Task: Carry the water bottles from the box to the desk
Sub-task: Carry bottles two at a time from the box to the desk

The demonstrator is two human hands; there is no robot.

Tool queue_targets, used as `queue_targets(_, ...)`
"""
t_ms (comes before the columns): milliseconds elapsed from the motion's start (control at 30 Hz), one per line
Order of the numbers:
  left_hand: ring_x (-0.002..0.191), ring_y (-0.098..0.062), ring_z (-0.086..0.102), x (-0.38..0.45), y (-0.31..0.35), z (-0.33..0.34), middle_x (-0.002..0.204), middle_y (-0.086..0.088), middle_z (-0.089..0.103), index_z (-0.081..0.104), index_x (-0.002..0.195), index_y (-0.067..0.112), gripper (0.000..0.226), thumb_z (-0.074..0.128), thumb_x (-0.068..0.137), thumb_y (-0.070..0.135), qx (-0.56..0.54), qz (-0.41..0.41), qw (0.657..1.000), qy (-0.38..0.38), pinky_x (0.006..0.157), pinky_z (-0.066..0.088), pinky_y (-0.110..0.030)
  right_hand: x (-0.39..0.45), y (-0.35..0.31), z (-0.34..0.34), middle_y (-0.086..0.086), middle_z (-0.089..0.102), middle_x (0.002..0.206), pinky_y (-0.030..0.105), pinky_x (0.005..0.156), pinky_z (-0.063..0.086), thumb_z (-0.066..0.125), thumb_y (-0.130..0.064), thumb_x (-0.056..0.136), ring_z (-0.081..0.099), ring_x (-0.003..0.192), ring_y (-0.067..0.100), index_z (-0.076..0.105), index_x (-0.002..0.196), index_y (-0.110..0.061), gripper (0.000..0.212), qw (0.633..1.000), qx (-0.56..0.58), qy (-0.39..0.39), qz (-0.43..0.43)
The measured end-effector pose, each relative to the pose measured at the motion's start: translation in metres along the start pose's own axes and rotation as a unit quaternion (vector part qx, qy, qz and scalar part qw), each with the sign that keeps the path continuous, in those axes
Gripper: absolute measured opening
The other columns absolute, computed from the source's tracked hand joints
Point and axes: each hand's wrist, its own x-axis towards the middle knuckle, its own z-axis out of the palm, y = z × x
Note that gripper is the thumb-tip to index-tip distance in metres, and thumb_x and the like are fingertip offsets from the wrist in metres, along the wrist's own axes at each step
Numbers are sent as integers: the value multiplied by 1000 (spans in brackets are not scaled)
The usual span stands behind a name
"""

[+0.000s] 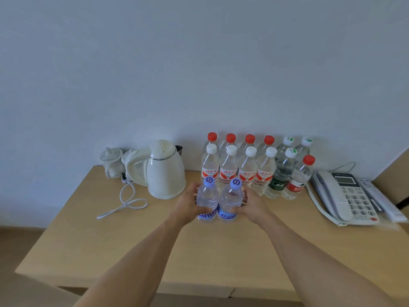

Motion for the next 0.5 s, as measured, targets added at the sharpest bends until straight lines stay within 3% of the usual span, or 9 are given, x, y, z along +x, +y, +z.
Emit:
queue_targets(100, 98, -14, 68, 0, 8, 0, 110, 10, 69, 54, 121, 28, 72, 89, 58, 21, 33, 7, 999, -2, 87, 60, -40, 2, -3, 0, -16, 67, 114, 26, 88, 53, 89, -6, 68, 64, 112, 9, 53, 119, -32, 68, 1000, -24, -5, -4)
queue_targets(233, 94, -2, 62, -3, 17, -4, 109, 15, 64, 53, 131, 30, 77, 91, 64, 22, 100, 14, 995, 11, 77, 54, -26, 2, -13, 1, -15, 64, 119, 29, 91, 51, 92, -19, 67, 63, 109, 8, 51, 131, -31, 76, 998, -53, 6, -22)
queue_targets(367, 88, 4, 61, -7, 31, -11, 100, 24, 59, 55, 123, 43, 69, 91, 64, 35, 170, 47, 983, 46, 65, 46, -13, -5, -30, -3, -24, 60, 105, 20, 76, 46, 92, -33, 65, 57, 96, -5, 56, 122, -34, 68, 986, -128, 54, -87)
queue_targets(500, 87, -5, 63, -7, 39, -9, 95, 19, 62, 61, 119, 35, 58, 90, 68, 33, 219, 70, 971, 57, 64, 44, -11, -8, -35, -3, -19, 61, 103, 22, 76, 41, 91, -26, 67, 56, 94, 4, 62, 118, -25, 58, 967, -195, 78, -147)
